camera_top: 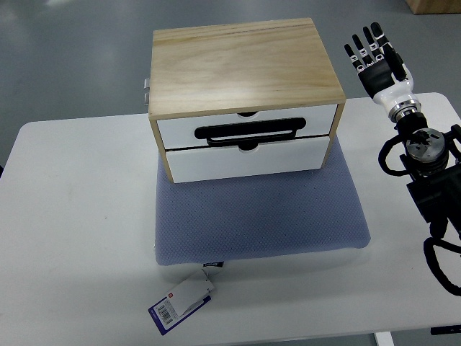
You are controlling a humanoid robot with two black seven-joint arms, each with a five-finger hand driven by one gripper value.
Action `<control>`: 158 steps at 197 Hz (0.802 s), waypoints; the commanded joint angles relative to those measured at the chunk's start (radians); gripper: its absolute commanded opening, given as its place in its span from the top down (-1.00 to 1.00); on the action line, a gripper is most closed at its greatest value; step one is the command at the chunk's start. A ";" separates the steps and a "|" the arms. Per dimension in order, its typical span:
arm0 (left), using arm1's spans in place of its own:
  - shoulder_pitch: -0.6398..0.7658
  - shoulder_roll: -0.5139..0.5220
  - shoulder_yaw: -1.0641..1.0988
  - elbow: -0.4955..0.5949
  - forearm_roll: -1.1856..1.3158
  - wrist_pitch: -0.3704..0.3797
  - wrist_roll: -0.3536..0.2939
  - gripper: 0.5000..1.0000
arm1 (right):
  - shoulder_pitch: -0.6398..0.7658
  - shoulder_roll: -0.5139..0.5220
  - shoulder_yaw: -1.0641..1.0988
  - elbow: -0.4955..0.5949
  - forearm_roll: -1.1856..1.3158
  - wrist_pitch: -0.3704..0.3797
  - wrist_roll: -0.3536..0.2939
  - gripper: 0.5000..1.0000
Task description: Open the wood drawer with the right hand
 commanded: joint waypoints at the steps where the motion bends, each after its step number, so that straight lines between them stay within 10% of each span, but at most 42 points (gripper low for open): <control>1: 0.000 0.000 0.000 -0.002 0.003 0.000 0.000 -1.00 | -0.002 -0.001 0.000 0.000 0.000 -0.002 0.000 -0.78; 85: -0.001 0.000 0.000 0.000 0.004 0.000 0.000 -1.00 | 0.046 -0.026 -0.028 0.000 -0.012 -0.003 -0.008 -0.78; 158: -0.003 0.000 0.002 -0.002 0.007 -0.006 0.000 -1.00 | 0.376 -0.280 -0.522 0.025 -0.115 -0.040 -0.064 -0.78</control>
